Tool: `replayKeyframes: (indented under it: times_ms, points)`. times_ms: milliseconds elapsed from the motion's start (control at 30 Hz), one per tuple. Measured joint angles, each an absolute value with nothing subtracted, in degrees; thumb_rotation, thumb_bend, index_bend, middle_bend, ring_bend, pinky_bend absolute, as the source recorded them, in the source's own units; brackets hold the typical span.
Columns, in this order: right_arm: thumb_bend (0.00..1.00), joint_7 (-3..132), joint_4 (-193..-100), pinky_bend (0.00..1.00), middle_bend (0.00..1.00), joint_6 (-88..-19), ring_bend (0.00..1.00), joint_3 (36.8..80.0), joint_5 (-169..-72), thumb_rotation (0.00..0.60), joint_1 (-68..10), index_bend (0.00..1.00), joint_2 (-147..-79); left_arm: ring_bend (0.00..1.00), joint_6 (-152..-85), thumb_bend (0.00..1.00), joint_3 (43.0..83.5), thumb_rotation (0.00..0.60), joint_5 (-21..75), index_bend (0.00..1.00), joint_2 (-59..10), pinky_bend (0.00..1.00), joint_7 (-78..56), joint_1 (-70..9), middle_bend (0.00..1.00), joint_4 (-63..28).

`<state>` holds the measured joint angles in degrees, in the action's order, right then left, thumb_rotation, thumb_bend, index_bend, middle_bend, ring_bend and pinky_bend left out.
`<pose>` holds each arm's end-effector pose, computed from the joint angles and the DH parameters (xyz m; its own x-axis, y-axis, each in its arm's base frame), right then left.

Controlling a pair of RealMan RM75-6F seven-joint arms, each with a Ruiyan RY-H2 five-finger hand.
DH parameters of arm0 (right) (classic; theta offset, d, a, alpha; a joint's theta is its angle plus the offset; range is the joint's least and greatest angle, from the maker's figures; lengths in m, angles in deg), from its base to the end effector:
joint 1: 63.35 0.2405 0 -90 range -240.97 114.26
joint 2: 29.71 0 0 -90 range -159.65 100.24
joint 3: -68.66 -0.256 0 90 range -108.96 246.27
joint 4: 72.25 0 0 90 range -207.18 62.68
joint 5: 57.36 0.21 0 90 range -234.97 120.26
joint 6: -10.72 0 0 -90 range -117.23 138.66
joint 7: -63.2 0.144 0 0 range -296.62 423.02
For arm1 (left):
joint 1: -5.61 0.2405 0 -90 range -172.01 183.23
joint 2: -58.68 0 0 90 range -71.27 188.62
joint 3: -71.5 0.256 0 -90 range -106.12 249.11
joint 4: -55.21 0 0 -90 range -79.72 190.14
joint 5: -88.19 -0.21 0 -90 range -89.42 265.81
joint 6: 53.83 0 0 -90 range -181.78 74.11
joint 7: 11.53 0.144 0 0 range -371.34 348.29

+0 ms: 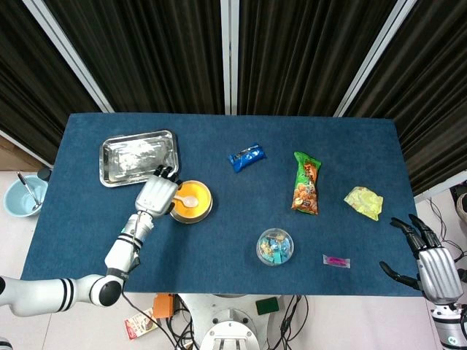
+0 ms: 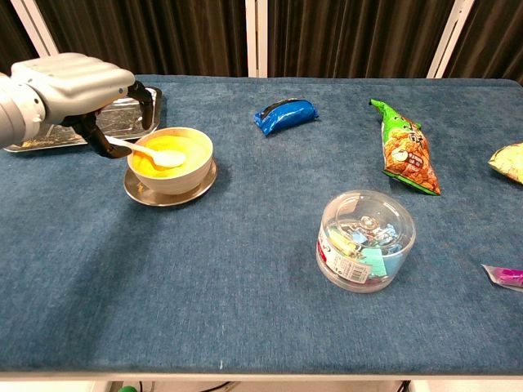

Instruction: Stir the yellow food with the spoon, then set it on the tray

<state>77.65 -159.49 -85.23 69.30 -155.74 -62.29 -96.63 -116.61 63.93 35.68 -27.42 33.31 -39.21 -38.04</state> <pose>-0.2997 -0.1451 0.1547 0.1837 0.0555 0.9814 -0.9645 -0.1823 0.1908 -0.1409 0.3340 -0.0013 0.6853 0.1576 0.7110 0.7115 -0.3533 -0.6075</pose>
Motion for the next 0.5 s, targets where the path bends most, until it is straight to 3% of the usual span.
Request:
replayKeyframes:
  times_ms: [500]
  points:
    - [0.15,80.0,-157.2,0.19,0.22,-84.0,0.08,68.9,-154.8,0.6,-61.5,0.16,-97.4,0.13,-115.3,0.3,63.3,0.6,40.1,0.46,-30.8,0.15,34.4,-41.3,0.27,-34.6]
